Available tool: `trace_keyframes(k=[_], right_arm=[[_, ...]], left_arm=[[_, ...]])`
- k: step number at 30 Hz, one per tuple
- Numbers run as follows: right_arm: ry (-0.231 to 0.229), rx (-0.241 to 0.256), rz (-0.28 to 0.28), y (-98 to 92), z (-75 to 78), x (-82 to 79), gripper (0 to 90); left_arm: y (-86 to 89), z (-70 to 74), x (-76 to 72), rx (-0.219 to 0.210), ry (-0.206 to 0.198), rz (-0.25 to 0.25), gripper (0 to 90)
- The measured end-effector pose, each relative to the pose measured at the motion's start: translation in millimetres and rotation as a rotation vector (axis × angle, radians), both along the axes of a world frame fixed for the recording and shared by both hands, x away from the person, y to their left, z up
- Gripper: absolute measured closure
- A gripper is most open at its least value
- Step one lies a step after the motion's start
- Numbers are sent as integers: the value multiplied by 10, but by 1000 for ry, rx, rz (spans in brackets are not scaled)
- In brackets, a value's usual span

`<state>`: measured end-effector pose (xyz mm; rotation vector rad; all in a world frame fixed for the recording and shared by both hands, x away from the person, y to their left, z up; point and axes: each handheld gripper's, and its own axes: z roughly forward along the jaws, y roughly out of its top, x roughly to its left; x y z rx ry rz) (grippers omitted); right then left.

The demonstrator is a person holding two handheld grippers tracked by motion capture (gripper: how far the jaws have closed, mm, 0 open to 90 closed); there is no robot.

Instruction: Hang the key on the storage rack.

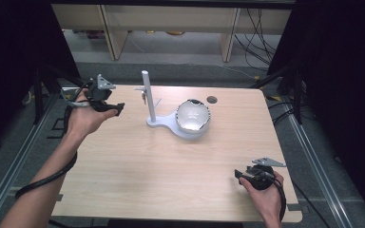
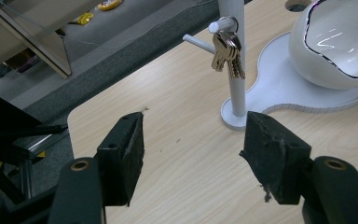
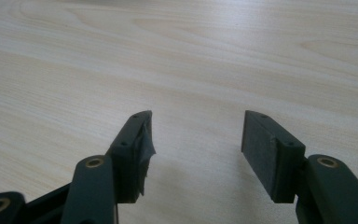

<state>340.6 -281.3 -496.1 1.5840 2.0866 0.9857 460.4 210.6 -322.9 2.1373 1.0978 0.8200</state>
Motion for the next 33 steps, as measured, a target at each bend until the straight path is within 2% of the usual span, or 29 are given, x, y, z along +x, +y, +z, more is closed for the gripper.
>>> trace_keyframes(k=[5, 6, 10, 16, 20, 24, 30, 32, 33], right_arm=[[14, 17, -37, 32, 13, -16, 441], [-13, -16, -9, -3, 8, -4, 441], [-10, 12, -5, 11, 0, -3, 442], [-11, -4, -9, 12, 5, -3, 442], [-14, 3, 1, 10, 1, 0, 441], [-12, -1, -13, 16, 4, -5, 441], [-10, -2, -8, 7, 10, -15, 440], [-13, -4, -8, 3, 10, -15, 440], [-13, -6, -8, 2, 8, -15, 439]], left_arm=[[56, -84, -91, -18, 0, -3, 365], [69, -109, -111, -25, 1, -1, 364], [137, -220, -189, -35, 10, 4, 358], [250, -395, -295, -53, 14, 18, 359], [306, -477, -359, -65, 14, 26, 358], [355, -555, -430, -61, 8, 36, 357], [389, -715, -541, -79, 16, 34, 353], [404, -765, -582, -70, 14, 43, 351], [414, -827, -622, -70, 13, 47, 351]])
